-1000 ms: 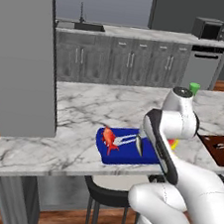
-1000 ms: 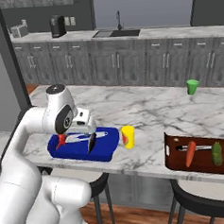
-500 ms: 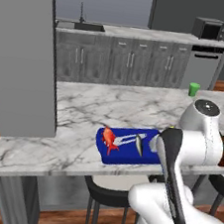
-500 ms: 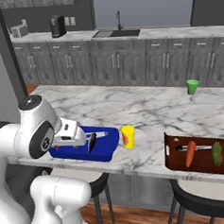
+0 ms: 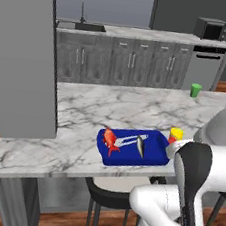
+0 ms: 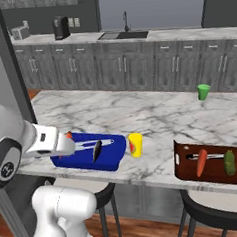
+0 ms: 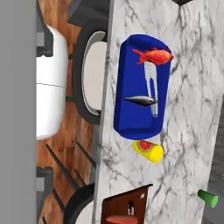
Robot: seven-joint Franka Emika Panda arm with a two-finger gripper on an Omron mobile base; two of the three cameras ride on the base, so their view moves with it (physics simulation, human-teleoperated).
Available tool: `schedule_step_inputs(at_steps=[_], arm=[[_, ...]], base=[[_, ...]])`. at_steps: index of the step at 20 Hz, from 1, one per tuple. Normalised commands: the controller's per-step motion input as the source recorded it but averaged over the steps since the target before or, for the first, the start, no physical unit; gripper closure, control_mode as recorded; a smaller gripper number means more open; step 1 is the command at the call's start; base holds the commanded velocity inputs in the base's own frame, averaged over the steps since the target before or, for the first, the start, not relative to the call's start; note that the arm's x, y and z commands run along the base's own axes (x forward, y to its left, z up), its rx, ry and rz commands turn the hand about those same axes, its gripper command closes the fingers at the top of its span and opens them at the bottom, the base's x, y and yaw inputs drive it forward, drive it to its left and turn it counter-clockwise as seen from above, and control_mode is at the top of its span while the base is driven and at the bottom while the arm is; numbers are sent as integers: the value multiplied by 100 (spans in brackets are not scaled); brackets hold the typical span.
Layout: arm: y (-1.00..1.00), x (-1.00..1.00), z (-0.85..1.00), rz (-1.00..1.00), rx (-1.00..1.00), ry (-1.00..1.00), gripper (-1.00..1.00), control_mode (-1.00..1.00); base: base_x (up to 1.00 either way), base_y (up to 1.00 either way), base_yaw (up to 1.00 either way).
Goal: Gather the cucumber and carrot from the fridge and place them on a tray on the dining counter. Then gather the fishs from the fridge and place them on the other tray.
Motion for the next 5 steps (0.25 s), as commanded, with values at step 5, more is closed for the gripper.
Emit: schedule_step_inputs(at_steps=[5], arm=[[0,-41,23,0,-11,-20,-100,-100]], base=[[0,0,0]])
